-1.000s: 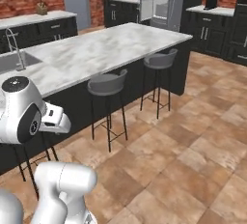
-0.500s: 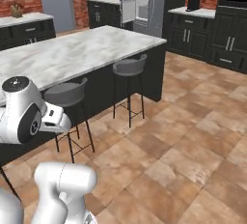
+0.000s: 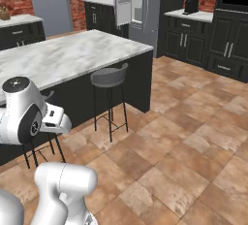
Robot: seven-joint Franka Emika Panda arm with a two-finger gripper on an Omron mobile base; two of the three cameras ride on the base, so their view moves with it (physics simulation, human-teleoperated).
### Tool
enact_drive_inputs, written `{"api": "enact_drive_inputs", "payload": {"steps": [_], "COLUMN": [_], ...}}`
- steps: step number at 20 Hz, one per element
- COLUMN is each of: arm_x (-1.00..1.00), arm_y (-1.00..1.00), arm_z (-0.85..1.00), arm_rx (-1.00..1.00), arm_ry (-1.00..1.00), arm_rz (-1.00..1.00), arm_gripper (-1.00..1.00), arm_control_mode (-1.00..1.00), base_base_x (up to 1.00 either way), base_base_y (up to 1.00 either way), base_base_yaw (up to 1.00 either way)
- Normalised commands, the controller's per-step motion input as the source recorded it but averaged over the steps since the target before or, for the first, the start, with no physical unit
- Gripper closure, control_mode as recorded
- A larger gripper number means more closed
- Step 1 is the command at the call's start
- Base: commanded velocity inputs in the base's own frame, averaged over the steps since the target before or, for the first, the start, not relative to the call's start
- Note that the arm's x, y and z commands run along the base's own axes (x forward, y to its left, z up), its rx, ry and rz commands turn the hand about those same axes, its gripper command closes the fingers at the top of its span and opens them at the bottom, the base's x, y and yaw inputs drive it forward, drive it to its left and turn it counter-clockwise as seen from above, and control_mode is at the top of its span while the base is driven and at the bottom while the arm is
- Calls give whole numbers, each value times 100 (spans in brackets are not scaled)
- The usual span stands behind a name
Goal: Pick up the kiwi and tangerine from the fridge and place one fruit on each plate on the dining counter.
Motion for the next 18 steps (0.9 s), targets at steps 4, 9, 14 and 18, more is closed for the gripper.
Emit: {"api": "enact_drive_inputs", "payload": {"steps": [4,9,14,18], "arm_x": [0,0,0,0], "arm_y": [0,0,0,0], "arm_z": [0,0,0,0], "arm_rx": [0,0,0,0], "arm_ry": [0,0,0,0], "arm_rz": [0,0,0,0], "arm_gripper": [-100,-100,-100,-100], "arm_control_mode": [100,100,100,100], "base_base_x": [68,70,77,68], "base_base_y": [-90,-89,-80,-76], "base_base_yaw": [9,11,13,13]}}
